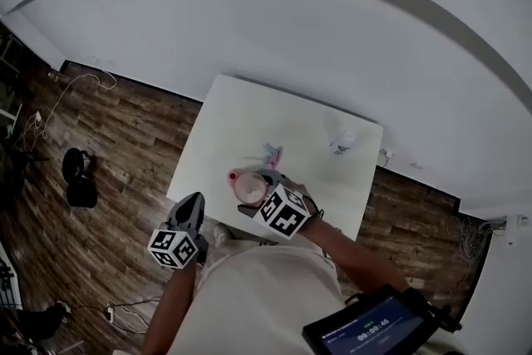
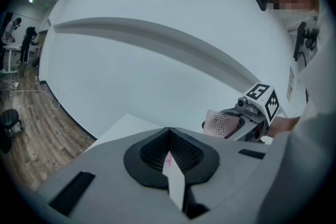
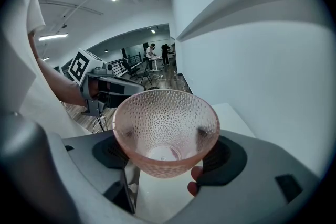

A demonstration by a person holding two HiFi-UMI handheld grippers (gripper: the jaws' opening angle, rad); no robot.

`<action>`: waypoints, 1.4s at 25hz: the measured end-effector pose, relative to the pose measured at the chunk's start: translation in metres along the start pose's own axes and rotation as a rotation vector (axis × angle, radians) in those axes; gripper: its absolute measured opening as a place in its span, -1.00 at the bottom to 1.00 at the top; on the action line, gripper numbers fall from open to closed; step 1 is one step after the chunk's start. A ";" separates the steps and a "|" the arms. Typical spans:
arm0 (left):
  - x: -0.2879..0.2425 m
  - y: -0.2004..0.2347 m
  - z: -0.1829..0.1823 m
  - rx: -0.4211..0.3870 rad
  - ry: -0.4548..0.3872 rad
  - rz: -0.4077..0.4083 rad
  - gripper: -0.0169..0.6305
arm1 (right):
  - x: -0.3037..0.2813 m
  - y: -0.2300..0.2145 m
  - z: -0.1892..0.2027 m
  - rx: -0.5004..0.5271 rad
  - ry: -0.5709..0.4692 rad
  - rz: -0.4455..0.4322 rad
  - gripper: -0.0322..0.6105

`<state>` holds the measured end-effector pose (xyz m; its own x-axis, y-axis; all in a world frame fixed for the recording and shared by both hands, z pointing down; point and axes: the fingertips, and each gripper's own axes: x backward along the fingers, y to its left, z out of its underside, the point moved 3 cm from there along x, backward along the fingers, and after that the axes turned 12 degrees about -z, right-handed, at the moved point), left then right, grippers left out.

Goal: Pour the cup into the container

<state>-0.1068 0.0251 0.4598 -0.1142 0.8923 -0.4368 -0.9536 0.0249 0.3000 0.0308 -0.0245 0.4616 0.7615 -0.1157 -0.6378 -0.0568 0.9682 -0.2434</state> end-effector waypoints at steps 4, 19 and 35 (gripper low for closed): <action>0.002 -0.005 0.002 0.008 0.007 0.011 -0.92 | 0.002 0.006 -0.001 -0.017 -0.006 -0.008 0.28; -0.001 -0.018 -0.010 0.003 -0.003 0.046 -0.92 | 0.018 0.005 -0.001 0.006 -0.012 0.024 0.28; -0.009 -0.030 -0.003 -0.002 0.009 0.085 -0.92 | 0.020 -0.002 0.007 0.020 -0.006 0.055 0.28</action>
<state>-0.0783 0.0146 0.4525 -0.1969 0.8872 -0.4172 -0.9408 -0.0514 0.3349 0.0511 -0.0267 0.4545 0.7617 -0.0606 -0.6451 -0.0860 0.9774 -0.1933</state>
